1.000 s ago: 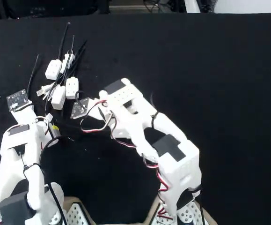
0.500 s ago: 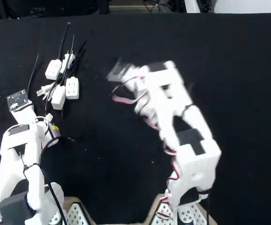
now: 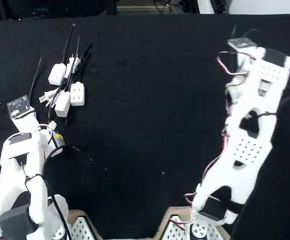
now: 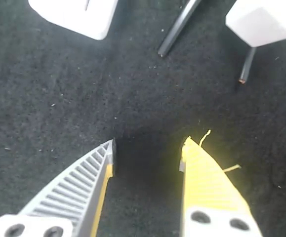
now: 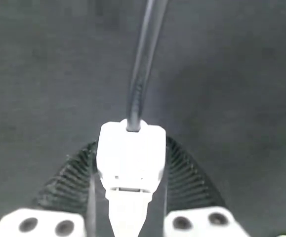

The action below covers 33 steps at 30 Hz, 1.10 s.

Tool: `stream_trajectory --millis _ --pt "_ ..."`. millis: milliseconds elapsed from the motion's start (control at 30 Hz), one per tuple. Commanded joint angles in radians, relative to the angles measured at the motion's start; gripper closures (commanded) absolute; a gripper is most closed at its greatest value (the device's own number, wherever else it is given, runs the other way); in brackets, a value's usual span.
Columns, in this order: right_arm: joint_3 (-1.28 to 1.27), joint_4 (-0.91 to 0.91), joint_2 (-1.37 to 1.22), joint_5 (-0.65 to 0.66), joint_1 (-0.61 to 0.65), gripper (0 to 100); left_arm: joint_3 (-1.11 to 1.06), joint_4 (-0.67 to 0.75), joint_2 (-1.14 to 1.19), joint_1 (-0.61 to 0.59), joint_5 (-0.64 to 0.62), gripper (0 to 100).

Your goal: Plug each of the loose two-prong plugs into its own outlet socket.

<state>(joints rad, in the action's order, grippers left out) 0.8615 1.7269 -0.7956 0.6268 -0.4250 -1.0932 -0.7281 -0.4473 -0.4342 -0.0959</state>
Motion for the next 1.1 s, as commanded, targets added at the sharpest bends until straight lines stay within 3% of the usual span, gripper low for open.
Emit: stream_trajectory --millis 0,400,667,1067 --pt "0.318 0.037 -0.15 0.051 -0.097 98.7 0.061 0.0 -0.018 -0.001 0.005 78" --pt "0.44 -0.011 -0.303 0.107 -0.176 98.4 0.056 0.002 -0.023 -0.001 0.003 78" --pt "0.449 -0.061 -0.315 0.129 -0.14 75.7 0.054 0.002 -0.026 -0.001 0.003 78" --pt "0.808 -0.074 -0.305 0.02 -0.068 75.7 0.054 0.002 -0.026 -0.001 0.003 78"
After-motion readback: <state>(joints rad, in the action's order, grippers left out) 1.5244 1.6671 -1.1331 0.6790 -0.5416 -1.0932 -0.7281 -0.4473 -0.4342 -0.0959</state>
